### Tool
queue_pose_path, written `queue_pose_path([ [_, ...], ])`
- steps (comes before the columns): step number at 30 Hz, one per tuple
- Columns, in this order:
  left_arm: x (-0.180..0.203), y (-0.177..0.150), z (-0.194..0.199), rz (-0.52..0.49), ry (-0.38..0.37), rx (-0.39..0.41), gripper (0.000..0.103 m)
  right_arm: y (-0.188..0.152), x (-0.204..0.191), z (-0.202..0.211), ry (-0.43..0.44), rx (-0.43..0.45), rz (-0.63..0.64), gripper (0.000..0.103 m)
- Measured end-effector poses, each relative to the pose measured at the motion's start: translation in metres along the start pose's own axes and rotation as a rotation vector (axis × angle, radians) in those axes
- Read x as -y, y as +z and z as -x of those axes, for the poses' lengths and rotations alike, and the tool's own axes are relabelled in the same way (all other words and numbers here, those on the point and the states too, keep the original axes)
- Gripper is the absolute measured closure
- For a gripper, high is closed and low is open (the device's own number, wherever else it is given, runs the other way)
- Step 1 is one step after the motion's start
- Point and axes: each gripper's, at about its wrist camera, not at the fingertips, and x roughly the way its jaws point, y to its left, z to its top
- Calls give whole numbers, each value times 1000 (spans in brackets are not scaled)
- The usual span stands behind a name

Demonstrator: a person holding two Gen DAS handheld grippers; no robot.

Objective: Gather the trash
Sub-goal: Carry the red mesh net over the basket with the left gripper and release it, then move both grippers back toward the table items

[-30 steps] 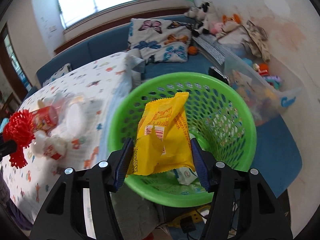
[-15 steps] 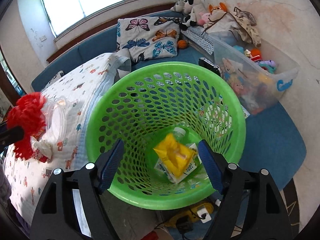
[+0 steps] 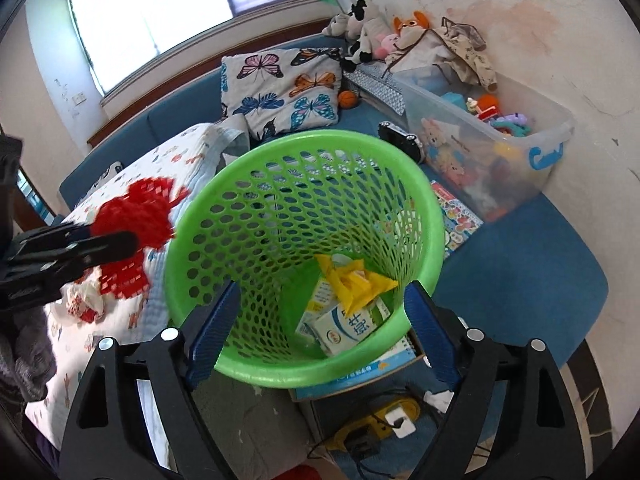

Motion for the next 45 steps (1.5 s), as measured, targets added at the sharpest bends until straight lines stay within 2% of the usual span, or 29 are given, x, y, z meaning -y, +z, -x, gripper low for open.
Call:
queue_pose_path([
  [4,2,2,-11,6,-3,-14,63,-6,-2,1,3,-3,6,18],
  [5,2,2,-14,8,-7,-16,59,-7,-2,1,6,-3,3,18],
  [9,1,-1,-16,15,-16,-11,52,-9,-3,1,13,-8,-2,17],
  [16,-4,-5,-5,35,-33,29,41,-12,-9,5,18,-5,9,16],
  [22,-7,-12,15,27,-4,63,41,-13,-23,11,28,0,29,16],
  [30,-24,-39,67,46,60,122,41,-17,-56,13,64,-4,93,14],
  [45,-98,-122,146,177,208,171,41,-25,-136,9,154,-22,219,14],
])
